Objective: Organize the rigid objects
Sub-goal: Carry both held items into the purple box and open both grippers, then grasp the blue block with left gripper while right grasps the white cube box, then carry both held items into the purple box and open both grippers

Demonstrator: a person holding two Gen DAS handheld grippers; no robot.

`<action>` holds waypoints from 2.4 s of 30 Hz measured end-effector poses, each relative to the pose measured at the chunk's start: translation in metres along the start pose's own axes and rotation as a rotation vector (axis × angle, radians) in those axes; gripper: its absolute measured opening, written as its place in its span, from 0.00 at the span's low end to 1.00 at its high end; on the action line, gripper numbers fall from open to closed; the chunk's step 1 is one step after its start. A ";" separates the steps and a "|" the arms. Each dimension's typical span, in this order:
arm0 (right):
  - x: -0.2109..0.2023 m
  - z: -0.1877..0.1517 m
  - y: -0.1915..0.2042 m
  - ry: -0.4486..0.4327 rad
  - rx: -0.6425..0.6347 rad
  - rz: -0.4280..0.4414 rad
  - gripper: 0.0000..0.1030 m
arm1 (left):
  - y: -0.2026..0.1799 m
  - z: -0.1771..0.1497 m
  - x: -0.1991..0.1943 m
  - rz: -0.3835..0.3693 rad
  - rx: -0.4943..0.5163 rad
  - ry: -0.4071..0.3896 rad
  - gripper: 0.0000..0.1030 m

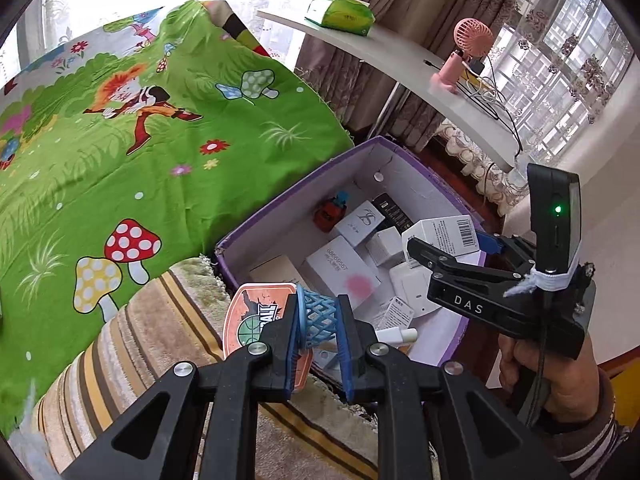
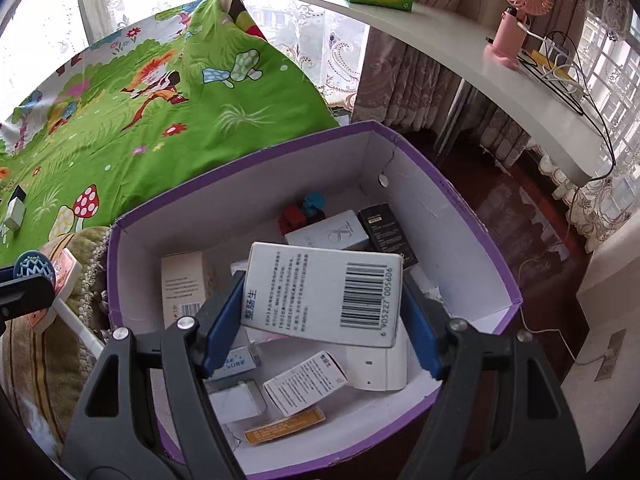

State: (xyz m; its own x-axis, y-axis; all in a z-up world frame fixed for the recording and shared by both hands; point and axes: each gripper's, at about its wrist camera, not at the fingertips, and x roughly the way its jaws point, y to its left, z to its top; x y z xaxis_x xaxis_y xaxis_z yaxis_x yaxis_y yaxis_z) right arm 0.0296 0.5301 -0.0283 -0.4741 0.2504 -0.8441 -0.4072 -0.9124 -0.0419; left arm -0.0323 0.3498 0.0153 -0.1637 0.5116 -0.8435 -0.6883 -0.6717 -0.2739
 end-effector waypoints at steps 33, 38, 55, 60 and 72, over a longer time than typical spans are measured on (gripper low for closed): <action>-0.026 0.082 0.355 0.034 -0.478 0.525 0.91 | 0.391 -0.003 -0.079 0.400 -0.411 -0.043 0.45; -0.014 0.071 0.410 0.082 -0.563 0.538 0.91 | 0.408 -0.003 -0.069 0.411 -0.377 -0.015 0.45; 0.041 0.063 0.509 0.118 -0.595 0.473 0.91 | 0.438 -0.031 -0.090 0.371 -0.465 -0.075 0.27; 0.051 0.061 0.510 0.131 -0.601 0.429 0.50 | 0.424 -0.031 -0.107 0.376 -0.475 -0.127 0.27; -0.002 0.068 0.370 0.037 -0.476 0.360 0.43 | 0.280 -0.015 -0.122 0.283 -0.327 -0.211 0.27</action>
State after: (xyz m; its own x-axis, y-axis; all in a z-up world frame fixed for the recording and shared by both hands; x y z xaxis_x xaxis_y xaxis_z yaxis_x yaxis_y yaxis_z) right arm -0.1727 0.2142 -0.0055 -0.4861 -0.1051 -0.8675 0.1728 -0.9847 0.0225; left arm -0.1948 0.0915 0.0347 -0.4762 0.3589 -0.8028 -0.3429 -0.9164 -0.2063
